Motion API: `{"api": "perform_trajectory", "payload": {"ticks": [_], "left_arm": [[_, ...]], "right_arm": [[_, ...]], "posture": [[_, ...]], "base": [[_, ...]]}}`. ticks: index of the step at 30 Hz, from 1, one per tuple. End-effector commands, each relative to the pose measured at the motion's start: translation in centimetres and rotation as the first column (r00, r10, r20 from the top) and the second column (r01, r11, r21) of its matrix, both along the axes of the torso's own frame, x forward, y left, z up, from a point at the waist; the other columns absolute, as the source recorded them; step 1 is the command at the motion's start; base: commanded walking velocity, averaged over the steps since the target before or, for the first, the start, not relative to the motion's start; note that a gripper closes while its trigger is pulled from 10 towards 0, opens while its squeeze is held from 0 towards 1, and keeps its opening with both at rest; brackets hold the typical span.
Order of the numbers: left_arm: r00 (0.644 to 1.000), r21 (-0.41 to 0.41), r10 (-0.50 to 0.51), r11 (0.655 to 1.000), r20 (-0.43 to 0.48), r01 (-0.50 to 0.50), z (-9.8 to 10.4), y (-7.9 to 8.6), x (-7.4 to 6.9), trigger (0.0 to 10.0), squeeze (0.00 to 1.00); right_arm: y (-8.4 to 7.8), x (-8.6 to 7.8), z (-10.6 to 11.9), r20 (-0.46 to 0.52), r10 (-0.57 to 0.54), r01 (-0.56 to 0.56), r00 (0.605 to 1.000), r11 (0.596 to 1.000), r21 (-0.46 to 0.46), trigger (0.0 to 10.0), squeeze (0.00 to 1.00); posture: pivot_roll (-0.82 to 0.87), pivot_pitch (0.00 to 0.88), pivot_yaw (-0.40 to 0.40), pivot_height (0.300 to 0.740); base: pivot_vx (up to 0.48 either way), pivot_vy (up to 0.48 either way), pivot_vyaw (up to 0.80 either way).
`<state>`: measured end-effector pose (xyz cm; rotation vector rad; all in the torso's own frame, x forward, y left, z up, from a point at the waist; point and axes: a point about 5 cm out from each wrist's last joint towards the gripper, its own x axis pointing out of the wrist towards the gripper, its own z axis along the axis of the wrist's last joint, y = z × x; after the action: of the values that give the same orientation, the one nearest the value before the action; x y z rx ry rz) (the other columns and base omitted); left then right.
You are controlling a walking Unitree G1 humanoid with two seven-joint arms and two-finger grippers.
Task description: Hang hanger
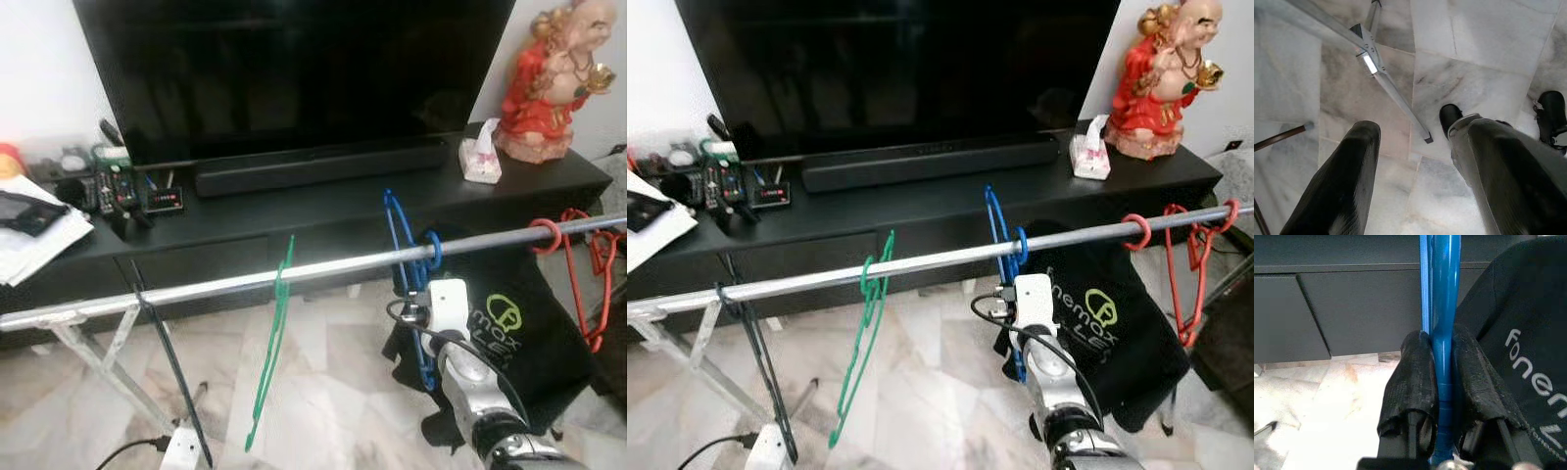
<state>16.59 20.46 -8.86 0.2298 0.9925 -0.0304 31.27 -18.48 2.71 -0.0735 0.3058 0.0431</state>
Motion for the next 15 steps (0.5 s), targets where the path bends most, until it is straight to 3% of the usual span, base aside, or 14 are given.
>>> {"api": "perform_trajectory", "payload": {"ticks": [1, 6, 15], "left_arm": [[1.000, -0.003, 0.000, 1.000, -0.017, 0.000, -0.19, -0.06, -0.38, 10.0, 0.00], [1.000, -0.006, -0.004, 1.000, -0.022, 0.004, -0.26, -0.18, -0.51, 10.0, 0.00], [1.000, -0.003, -0.005, 1.000, -0.024, 0.005, -0.30, -0.18, -0.58, 10.0, 0.00]], "right_arm": [[-0.37, 0.17, 0.24, 0.001, -0.004, 0.004, 1.000, 1.000, 0.001, 10.0, 0.00], [-0.06, -0.13, -0.19, -0.020, 0.021, -0.021, 1.000, 1.000, 0.007, 10.0, 0.07], [0.41, -0.18, -0.51, -0.049, 0.042, -0.042, 0.998, 0.999, 0.002, 10.0, 0.00]], "posture": [[-0.08, 0.000, -0.037, 0.740], [-0.07, 0.000, -0.037, 0.740], [-0.07, 0.000, -0.038, 0.740]], "base": [[0.000, 0.000, 0.00], [0.000, 0.000, 0.00], [0.000, 0.000, 0.00]]}}
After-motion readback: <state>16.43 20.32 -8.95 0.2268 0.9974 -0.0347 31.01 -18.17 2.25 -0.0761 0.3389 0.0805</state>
